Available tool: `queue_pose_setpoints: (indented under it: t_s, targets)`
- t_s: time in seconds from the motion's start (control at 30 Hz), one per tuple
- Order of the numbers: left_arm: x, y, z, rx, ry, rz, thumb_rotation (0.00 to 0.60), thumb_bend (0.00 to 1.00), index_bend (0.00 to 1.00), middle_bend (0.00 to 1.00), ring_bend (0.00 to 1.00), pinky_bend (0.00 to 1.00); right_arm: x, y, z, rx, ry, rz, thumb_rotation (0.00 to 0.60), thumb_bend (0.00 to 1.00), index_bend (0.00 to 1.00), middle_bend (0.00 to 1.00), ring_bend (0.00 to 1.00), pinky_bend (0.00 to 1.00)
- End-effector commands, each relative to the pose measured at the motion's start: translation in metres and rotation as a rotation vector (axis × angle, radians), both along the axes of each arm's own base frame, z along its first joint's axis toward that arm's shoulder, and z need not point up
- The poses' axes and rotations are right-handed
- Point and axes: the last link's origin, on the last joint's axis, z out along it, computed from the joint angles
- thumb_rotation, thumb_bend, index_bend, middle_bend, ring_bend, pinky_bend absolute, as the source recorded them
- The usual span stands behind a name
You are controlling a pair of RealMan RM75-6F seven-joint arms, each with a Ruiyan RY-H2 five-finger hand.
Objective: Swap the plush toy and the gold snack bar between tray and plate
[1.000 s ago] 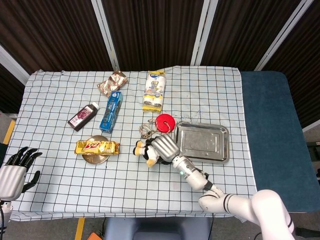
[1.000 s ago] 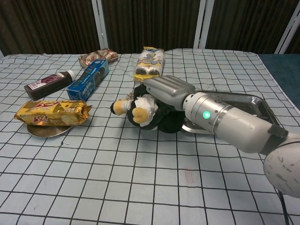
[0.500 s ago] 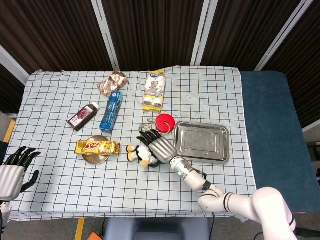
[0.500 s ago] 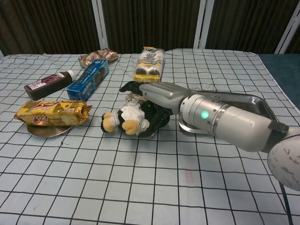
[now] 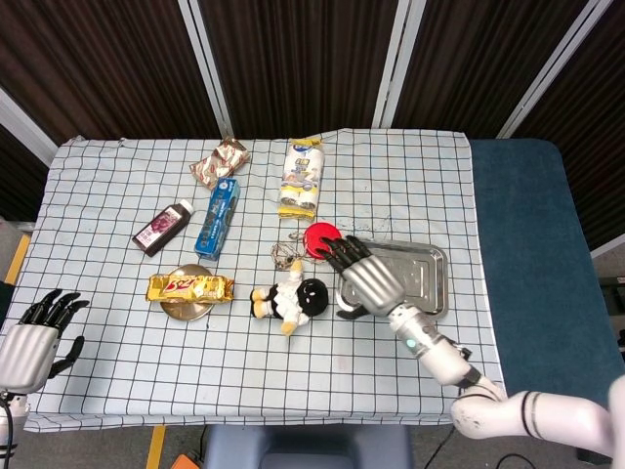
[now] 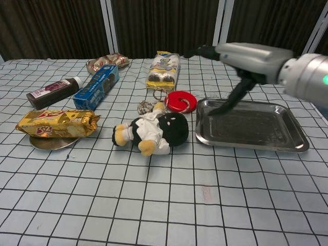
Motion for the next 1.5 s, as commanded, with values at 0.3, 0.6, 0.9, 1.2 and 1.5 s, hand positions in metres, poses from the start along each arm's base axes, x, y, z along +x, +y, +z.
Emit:
queue_pose_setpoints:
  t_s: [0.3, 0.6, 0.9, 1.2, 1.5]
  targets:
    - [0.018, 0.013, -0.014, -0.030, 0.008, -0.041, 0.600, 0.44, 0.19, 0.18, 0.11, 0.29, -0.141, 0.086, 0.122, -0.264, 0.151, -0.209, 0.600, 0.14, 0.00, 0.00, 0.00, 0.00]
    - [0.044, 0.040, -0.041, -0.234, 0.066, 0.028, 0.600, 0.45, 0.00, 0.01, 0.00, 0.23, -0.179, 0.123, 0.143, -0.343, 0.053, -0.217, 0.600, 0.14, 0.00, 0.00, 0.00, 0.00]
    - [0.060, 0.080, -0.081, -0.298, 0.114, 0.031, 0.600, 0.45, 0.00, 0.00, 0.00, 0.17, -0.188, 0.145, 0.145, -0.352, 0.006, -0.153, 0.600, 0.14, 0.00, 0.00, 0.00, 0.00]
    - [0.069, 0.100, -0.105, -0.291, 0.106, 0.030, 0.600, 0.45, 0.00, 0.00, 0.00, 0.16, -0.187, 0.152, 0.145, -0.328, -0.020, -0.124, 0.600, 0.14, 0.02, 0.00, 0.00, 0.00]
    - [0.079, 0.114, -0.127, -0.315, 0.094, 0.037, 0.600, 0.45, 0.00, 0.00, 0.00, 0.14, -0.187, 0.152, 0.144, -0.318, -0.027, -0.125, 0.600, 0.14, 0.03, 0.00, 0.00, 0.00]
